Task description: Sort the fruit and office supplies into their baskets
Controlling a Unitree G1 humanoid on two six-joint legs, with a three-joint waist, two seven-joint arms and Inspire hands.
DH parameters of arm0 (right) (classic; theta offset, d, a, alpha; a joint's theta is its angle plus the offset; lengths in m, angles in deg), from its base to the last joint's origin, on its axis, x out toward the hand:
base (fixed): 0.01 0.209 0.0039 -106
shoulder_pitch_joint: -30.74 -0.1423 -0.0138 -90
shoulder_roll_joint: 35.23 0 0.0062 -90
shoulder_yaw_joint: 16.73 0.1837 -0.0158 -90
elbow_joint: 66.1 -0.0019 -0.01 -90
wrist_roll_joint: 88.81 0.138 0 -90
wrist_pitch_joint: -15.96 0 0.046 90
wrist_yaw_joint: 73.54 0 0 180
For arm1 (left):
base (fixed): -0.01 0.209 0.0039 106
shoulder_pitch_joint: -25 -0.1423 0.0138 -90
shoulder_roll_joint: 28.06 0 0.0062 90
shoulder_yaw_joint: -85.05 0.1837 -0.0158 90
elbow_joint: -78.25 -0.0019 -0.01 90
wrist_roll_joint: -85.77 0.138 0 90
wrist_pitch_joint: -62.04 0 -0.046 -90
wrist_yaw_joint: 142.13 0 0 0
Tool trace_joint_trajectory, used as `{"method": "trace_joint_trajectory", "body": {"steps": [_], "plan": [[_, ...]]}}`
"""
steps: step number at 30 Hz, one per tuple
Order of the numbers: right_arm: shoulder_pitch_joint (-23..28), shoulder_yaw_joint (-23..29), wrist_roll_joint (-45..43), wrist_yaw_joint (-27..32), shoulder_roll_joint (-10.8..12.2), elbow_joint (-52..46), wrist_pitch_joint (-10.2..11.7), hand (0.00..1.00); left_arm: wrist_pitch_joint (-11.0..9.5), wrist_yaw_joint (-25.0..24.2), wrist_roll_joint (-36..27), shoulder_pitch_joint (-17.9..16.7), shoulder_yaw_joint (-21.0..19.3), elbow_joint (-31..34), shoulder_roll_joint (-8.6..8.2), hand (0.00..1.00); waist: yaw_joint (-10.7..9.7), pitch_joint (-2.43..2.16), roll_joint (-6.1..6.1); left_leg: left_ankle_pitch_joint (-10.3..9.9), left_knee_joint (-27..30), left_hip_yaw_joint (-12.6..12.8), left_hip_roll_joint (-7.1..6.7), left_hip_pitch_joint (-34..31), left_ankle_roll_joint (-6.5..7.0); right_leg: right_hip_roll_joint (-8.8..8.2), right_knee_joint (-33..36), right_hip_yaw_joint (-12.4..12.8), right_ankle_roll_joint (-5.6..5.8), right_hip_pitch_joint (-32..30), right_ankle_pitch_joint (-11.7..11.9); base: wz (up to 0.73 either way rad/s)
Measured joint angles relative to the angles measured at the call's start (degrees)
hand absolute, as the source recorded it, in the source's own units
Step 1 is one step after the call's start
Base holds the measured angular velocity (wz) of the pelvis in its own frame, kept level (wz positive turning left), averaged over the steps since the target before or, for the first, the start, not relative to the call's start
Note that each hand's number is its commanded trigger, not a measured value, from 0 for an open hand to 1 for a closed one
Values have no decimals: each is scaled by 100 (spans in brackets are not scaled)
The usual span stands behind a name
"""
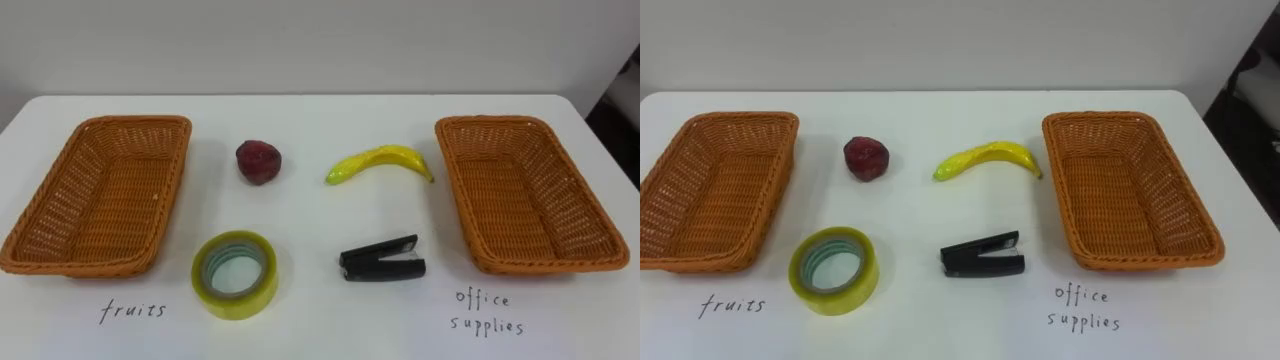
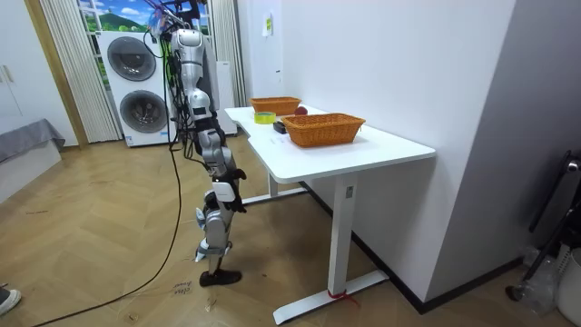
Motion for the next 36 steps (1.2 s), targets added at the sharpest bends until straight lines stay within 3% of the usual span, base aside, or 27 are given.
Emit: {"method": "trace_joint_trajectory", "body": {"steps": [10,20,29,36], "plan": [[41,-4,82,1,0,1,0,0,22,93,374,10,-67,28,2,0,38,-4,-1,0,-21,-4,1,3,0,5,0,23,0,12,0,0],[42,23,82,7,-2,48,-9,0,38,60,340,0,-69,11,5,0,2,-5,0,0,-2,0,1,52,0,7,0,17,0,87,0,0],[127,73,374,452,-8,24,-95,0,124,124,206,-7,-78,33,8,0,-28,-11,-7,0,-50,-1,0,76,0,8,-2,49,0,72,-5,0],[491,953,703,856,-25,36,-260,0,357,146,-1,-66,-313,23,8,0,-193,-23,-9,1,-92,34,0,105,1,7,12,59,3,76,-13,0]]}}
